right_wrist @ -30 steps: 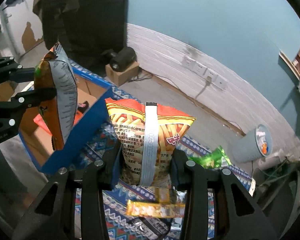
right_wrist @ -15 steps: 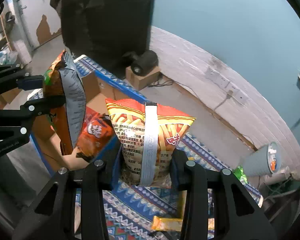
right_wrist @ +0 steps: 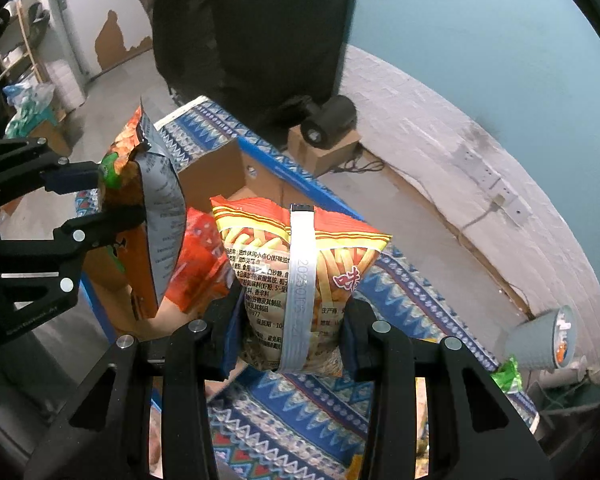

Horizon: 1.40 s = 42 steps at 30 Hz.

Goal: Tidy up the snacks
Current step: 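Open both tools to drop the peanut and striped bags into the box, then move both tools back over the snack pile toward the yellow wafer sticks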

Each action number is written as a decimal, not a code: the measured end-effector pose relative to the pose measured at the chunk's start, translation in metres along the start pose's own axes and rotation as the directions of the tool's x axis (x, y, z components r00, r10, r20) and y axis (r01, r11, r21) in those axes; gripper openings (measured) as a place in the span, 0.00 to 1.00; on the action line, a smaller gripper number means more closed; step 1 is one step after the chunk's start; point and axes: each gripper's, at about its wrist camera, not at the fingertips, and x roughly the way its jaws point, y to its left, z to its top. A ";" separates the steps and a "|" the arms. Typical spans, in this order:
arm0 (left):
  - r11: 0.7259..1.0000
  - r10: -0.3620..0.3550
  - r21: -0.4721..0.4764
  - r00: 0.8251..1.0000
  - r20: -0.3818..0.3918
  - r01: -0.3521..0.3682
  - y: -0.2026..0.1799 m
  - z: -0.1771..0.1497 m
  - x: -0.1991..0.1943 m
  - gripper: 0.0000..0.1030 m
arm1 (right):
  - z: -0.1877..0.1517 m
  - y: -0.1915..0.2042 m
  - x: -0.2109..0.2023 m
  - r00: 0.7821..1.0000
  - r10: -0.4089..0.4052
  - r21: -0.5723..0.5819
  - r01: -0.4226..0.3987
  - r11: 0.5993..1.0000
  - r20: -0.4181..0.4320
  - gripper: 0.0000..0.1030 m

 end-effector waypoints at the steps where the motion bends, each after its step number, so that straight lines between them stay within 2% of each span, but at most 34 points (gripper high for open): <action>1: 1.000 0.000 -0.004 1.000 -0.009 0.000 0.002 -0.002 0.003 0.30 | 0.001 0.001 0.004 1.000 0.007 0.003 -0.007 1.000 -0.008 0.37; 7: 0.999 -0.032 -0.046 0.996 -0.084 0.028 0.013 -0.014 0.029 0.30 | 0.009 0.011 0.026 0.998 0.051 0.016 -0.050 0.999 -0.043 0.38; 10: 0.999 -0.025 -0.051 0.994 -0.104 0.020 0.014 -0.020 0.037 0.30 | 0.010 0.014 0.033 0.997 0.056 0.020 -0.055 0.998 -0.055 0.38; 12: 0.999 -0.013 -0.054 0.993 -0.116 0.007 0.014 -0.022 0.040 0.32 | 0.011 0.013 0.037 0.996 0.063 0.032 -0.061 0.998 -0.063 0.41; 14: 0.998 -0.005 -0.055 0.993 -0.121 -0.001 0.014 -0.022 0.041 0.39 | 0.011 0.012 0.037 0.996 0.064 0.035 -0.062 0.997 -0.063 0.45; 16: 0.998 0.012 -0.061 0.993 -0.114 -0.019 0.015 -0.022 0.040 0.61 | 0.011 0.013 0.037 0.997 0.053 0.032 -0.051 0.998 -0.058 0.55; 18: 0.998 0.024 -0.064 0.995 -0.097 -0.031 0.017 -0.020 0.038 0.68 | 0.010 0.010 0.035 0.997 0.049 0.036 -0.047 0.998 -0.054 0.57; 21: 0.997 0.021 -0.072 0.995 -0.095 -0.028 0.018 -0.020 0.035 0.69 | 0.009 0.006 0.034 0.998 0.037 0.042 -0.034 0.999 -0.058 0.57; 24: 0.997 0.011 -0.077 0.995 -0.095 -0.018 0.017 -0.018 0.035 0.73 | 0.006 0.002 0.032 0.998 0.026 0.048 -0.023 0.999 -0.062 0.63; 28: 0.998 0.013 -0.062 0.996 -0.094 -0.019 0.011 -0.015 0.034 0.73 | 0.001 -0.003 0.028 0.998 0.016 0.060 -0.012 0.998 -0.065 0.65; 42: 0.999 -0.031 0.019 0.997 -0.077 0.032 -0.037 0.005 0.026 0.74 | -0.037 -0.040 0.000 0.996 -0.053 0.100 0.060 0.993 -0.066 0.70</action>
